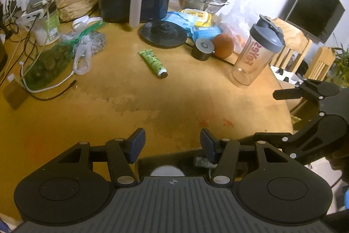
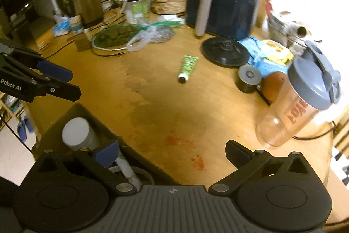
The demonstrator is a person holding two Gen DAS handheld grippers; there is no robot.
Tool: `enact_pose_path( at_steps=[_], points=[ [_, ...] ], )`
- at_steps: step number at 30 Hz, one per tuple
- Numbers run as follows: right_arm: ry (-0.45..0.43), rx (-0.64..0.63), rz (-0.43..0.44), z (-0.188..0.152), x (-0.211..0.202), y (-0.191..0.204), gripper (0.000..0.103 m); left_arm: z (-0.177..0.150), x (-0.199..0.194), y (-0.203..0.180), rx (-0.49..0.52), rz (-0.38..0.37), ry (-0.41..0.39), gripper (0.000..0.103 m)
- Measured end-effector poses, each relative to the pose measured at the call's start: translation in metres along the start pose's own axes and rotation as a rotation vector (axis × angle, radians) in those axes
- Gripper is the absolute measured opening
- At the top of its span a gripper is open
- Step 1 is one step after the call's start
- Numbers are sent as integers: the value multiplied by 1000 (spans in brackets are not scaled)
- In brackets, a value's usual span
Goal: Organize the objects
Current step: 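Move the left gripper to the green tube while the right gripper approaches the grey-lidded canister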
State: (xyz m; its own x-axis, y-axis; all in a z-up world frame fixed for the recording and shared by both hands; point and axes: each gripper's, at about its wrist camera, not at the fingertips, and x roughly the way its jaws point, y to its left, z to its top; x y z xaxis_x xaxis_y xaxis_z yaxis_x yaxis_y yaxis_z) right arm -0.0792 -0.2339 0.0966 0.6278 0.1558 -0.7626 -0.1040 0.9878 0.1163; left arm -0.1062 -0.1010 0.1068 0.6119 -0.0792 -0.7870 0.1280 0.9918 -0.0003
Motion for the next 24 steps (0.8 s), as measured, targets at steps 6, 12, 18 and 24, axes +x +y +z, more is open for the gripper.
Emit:
enact_pose_path(
  at_steps=[6, 12, 18, 24],
  points=[
    [-2, 35, -44, 6, 3, -9, 103, 22, 15, -1, 43, -8, 4, 55],
    [-17, 56, -83, 14, 5, -17, 103, 40, 26, -1, 72, 5, 1, 55],
    [-34, 89, -121, 18, 6, -22, 103, 55, 36, -2, 94, 22, 1, 58],
    [-33, 128, -146, 15, 7, -27, 103, 63, 50, -3, 116, 26, 18, 74]
  ],
)
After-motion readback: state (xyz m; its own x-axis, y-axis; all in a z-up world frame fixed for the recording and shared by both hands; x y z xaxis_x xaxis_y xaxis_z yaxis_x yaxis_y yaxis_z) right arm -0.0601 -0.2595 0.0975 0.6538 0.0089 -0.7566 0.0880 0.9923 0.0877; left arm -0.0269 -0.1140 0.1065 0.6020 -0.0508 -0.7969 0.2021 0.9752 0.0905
